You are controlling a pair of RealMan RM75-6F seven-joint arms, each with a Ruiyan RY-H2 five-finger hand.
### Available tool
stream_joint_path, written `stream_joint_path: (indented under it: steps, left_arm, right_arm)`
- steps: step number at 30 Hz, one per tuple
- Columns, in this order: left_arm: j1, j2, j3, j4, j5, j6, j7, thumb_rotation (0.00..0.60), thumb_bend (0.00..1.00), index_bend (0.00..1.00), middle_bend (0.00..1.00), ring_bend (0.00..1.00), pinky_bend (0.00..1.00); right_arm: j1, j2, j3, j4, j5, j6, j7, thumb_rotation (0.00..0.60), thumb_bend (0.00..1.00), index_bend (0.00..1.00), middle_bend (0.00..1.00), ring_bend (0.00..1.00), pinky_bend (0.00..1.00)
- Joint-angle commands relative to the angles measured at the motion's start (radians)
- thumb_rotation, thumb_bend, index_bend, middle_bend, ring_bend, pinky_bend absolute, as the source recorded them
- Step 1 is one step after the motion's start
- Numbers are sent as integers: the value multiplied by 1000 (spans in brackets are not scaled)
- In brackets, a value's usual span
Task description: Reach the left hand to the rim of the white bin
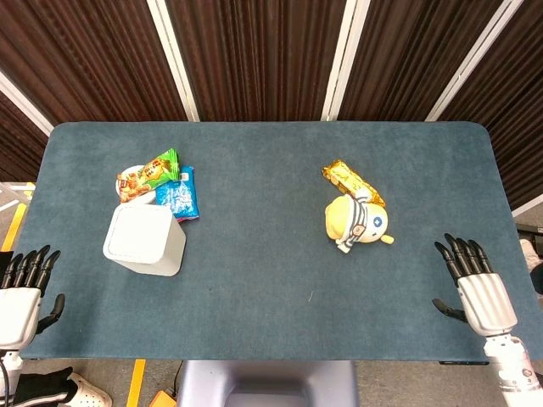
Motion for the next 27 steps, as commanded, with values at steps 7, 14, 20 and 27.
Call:
stream_joint_path:
  steps: [7, 14, 20, 27]
  left_arm:
    - [-46, -46, -5, -20, 83, -1, -4, 600, 469, 0, 160, 208, 444]
    - [-149, 3, -28, -197, 63, -162, 67, 600, 468, 0, 788, 837, 959]
    - [-203, 22, -54, -314, -31, -263, 192, 600, 468, 0, 931, 973, 1000]
    - [-227, 26, -57, -355, -118, -319, 270, 600, 468, 20, 982, 1000, 1000]
  right_arm:
    - [-19, 31, -11, -14, -46, 57, 70, 600, 237, 0, 0, 0, 0]
    - [-36, 79, -26, -32, -75, 98, 146, 600, 236, 0, 0, 0, 0]
    - [-39, 105, -35, -42, -84, 100, 191, 600, 237, 0, 0, 0, 0]
    - [-39, 114, -39, -51, -80, 89, 198, 600, 237, 0, 0, 0, 0]
